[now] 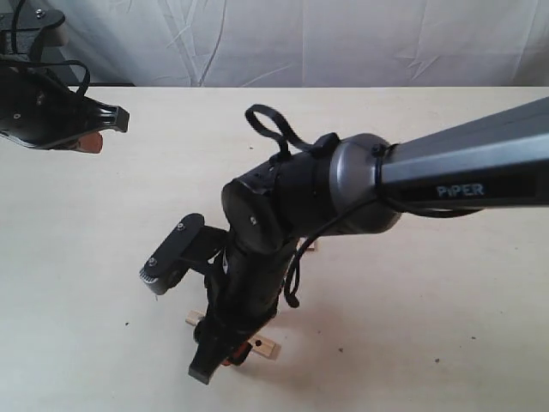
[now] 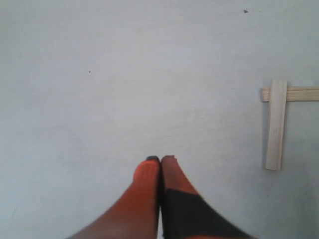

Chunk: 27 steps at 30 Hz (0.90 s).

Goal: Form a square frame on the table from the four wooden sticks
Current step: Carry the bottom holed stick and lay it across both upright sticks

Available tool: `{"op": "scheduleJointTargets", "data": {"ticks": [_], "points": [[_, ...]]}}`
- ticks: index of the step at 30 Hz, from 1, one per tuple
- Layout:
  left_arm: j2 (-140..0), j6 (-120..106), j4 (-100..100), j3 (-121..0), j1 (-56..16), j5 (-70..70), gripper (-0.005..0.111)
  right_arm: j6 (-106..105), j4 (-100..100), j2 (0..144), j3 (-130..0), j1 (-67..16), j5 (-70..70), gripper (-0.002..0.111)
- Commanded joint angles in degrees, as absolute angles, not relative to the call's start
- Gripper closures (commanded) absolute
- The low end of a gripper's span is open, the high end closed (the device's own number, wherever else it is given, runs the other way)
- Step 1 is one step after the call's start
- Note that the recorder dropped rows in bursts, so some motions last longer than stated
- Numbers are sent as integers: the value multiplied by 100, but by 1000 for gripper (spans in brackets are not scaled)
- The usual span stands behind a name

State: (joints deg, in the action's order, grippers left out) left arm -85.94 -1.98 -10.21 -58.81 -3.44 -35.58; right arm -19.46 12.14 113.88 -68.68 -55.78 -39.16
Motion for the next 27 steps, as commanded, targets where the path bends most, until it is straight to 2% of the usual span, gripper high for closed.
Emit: {"op": "scheduleJointTargets", "data": {"ticks": [1,7,9,13,21,27], "points": [[-8555,-214,-1072,-5894,-362,-3454,107,-1840,1019,11539,-6903,-5613,-3604,49],[-8555,-214,-1105,-5894,-362,-3428,107,-1791,793,11573,-6903,-5613,-3379,51],[-8555,-214,-1105,-5894,-362,-3390,107,-1791,709,11573,-6903,-5613,-3392,60],[-8555,-214,-1117,-5894,-362,-3377,107,-1781,732,11573,-6903,-5613,-3392,85],[-8555,-214,-1200,-5894,-362,-3331,107,-1781,757,11471,-6903,-5602,-3490,108],[-8555,-214,-1200,-5894,-362,-3294,107,-1781,48,10832,-6903,-5532,-3794,109]]}}
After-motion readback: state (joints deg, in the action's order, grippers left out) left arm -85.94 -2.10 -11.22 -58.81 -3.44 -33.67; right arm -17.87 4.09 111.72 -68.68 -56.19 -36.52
